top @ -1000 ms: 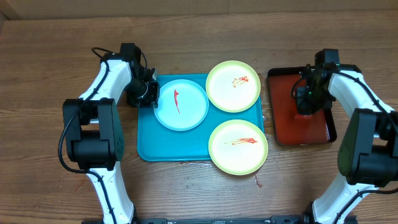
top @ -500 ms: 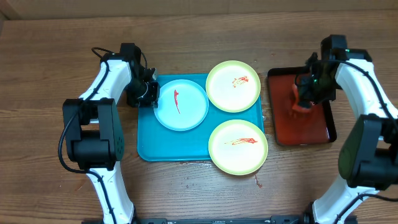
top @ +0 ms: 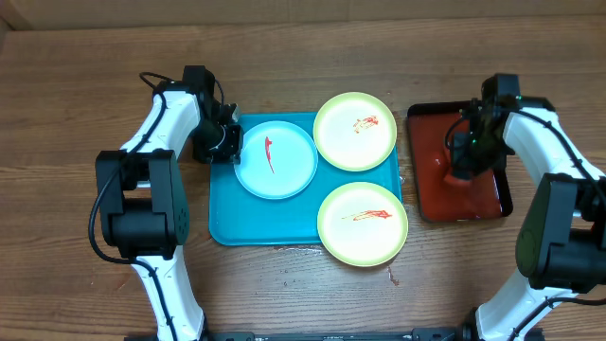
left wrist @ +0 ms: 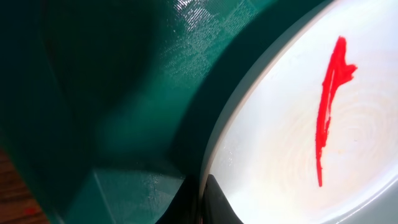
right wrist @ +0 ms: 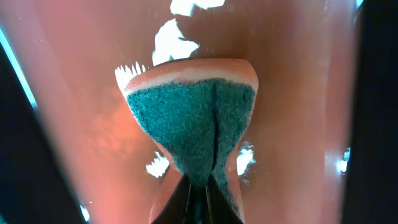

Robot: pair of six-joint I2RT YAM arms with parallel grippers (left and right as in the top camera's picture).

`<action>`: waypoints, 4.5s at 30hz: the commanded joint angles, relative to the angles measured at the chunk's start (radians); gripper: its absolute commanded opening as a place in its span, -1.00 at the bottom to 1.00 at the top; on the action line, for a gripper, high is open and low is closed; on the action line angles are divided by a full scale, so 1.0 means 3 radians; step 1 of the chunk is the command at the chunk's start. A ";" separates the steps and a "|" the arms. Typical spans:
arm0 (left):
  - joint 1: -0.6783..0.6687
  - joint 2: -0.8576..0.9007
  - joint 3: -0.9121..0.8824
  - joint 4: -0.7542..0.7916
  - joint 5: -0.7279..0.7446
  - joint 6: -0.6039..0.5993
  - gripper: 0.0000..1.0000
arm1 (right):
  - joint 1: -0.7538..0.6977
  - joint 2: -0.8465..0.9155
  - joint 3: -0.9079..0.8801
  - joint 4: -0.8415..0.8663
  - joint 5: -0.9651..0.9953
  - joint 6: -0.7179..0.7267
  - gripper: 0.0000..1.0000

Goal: Clean dirty plates on tray and stack at the side
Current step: 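Lower the right gripper and grasp the sponge in the black tray, then lift the sponge out of the water with the right gripper, then carry the sponge with the right gripper onto the white plate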

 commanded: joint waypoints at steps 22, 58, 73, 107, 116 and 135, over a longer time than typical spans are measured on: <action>-0.0001 -0.0084 0.0050 -0.0001 -0.0039 0.0066 -0.92 | 0.0010 -0.0069 -0.0971 0.0847 -0.0020 0.0114 -0.92; 0.0000 -0.0084 0.0050 0.0013 -0.0039 0.0067 -0.92 | 0.0127 -0.0164 0.1045 -0.0994 -0.0408 0.0337 -0.92; -0.0001 -0.0084 0.0050 0.0034 -0.0025 0.0066 -0.92 | 0.1074 -0.0256 0.1045 -0.0518 -0.1317 0.0589 -0.92; 0.0000 -0.0084 0.0050 0.0000 0.0509 0.0440 -0.92 | 0.2682 0.1480 0.2435 -0.0076 -0.0271 0.1034 -0.93; 0.0001 -0.0084 0.0050 0.0000 0.0340 0.0420 -0.92 | 0.2738 0.1591 0.2430 -0.0262 0.0439 0.1034 -0.92; 0.0001 -0.0084 0.0050 -0.0034 -0.0088 0.0113 -0.92 | 0.2927 0.1614 0.2387 -0.0028 -0.0170 0.0703 -0.92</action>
